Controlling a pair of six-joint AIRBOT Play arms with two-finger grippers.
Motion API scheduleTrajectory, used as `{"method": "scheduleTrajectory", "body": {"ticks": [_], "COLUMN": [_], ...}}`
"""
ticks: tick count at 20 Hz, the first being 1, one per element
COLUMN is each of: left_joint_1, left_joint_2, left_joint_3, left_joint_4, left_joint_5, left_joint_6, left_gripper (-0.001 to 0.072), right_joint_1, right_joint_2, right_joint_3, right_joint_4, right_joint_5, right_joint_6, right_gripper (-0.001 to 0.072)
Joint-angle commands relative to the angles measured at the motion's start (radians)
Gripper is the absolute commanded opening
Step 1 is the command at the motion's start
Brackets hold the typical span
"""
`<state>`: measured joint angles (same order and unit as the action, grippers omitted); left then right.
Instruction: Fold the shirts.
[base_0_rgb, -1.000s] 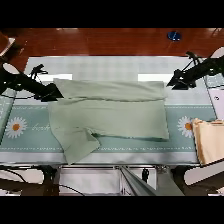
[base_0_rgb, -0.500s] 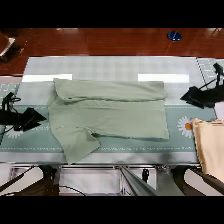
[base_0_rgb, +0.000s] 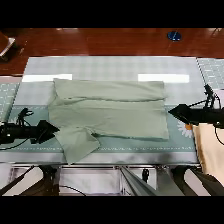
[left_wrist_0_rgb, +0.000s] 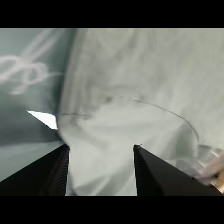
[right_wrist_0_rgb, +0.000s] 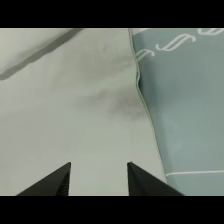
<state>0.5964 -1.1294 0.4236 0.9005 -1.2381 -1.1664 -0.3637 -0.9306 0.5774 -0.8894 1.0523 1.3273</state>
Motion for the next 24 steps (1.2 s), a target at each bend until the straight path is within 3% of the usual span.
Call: {"method": "scheduleTrajectory", "body": {"ticks": [1, 3, 5, 7, 9, 15, 19, 24], "left_joint_1": [-0.071, -0.116, -0.146, -0.146, -0.146, -0.146, -0.146, -0.146], "left_joint_2": [-0.024, -0.029, -0.029, -0.029, -0.028, -0.029, -0.029, -0.029], "left_joint_3": [-0.049, -0.053, -0.05, -0.047, -0.047, -0.048, -0.048, -0.048], "left_joint_4": [-0.004, -0.048, -0.056, -0.057, -0.061, -0.09, -0.09, -0.09], "left_joint_5": [0.08, 0.082, 0.066, 0.059, 0.06, 0.06, 0.06, 0.061], "left_joint_6": [0.003, 0.038, 0.076, 0.08, 0.08, 0.08, 0.081, 0.081], "left_gripper": [0.0509, 0.0478, 0.0016, 0.0019, 0.0019, 0.002, 0.0019, 0.0019], "right_joint_1": [-0.001, -0.007, -0.063, -0.128, -0.14, -0.055, 0.0, 0.0], "right_joint_2": [0.008, 0.008, 0.008, 0.006, 0.003, -0.082, -0.214, -0.276], "right_joint_3": [-0.016, -0.014, -0.008, -0.008, -0.018, -0.086, -0.086, -0.086], "right_joint_4": [0.026, 0.002, -0.054, -0.164, -0.295, -0.282, -0.205, 0.064], "right_joint_5": [-0.011, -0.039, -0.059, -0.02, 0.111, 0.216, 0.196, 0.064], "right_joint_6": [-0.008, -0.006, 0.027, 0.053, 0.093, 0.108, 0.082, 0.005], "right_gripper": [0.0411, 0.0411, 0.0411, 0.0411, 0.0411, 0.0411, 0.0412, 0.0411]}}
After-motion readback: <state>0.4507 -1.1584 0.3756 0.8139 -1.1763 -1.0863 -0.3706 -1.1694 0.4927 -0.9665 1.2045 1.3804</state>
